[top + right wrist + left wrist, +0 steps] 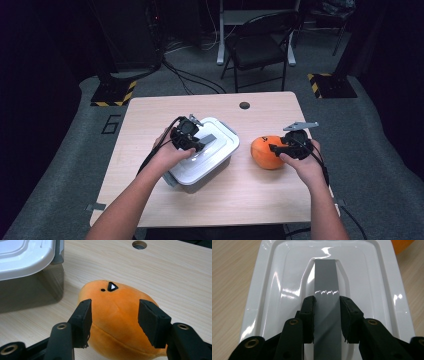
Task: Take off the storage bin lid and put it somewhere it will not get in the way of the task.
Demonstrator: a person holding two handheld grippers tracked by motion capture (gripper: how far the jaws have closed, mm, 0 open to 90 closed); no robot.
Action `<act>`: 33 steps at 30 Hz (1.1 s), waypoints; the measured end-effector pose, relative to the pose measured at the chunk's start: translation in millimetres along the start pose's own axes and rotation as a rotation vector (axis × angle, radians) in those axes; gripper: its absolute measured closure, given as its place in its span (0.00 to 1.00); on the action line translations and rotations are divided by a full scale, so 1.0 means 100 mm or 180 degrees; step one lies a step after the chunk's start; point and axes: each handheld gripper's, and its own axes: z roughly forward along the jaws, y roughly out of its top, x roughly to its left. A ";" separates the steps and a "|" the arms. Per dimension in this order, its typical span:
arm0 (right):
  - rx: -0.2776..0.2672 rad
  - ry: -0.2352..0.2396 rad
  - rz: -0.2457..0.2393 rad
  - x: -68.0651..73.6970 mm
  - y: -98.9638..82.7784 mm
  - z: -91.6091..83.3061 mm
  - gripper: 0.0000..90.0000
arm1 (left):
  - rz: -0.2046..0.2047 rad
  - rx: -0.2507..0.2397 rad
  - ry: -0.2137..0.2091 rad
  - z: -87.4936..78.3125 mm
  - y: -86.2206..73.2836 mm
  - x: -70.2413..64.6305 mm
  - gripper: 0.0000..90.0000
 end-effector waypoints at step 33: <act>-0.0002 -0.0006 0.0007 0.00 0.00 0.00 0.50 | -0.0344 -0.0227 -0.0002 -0.46 -0.16 0.42 0.74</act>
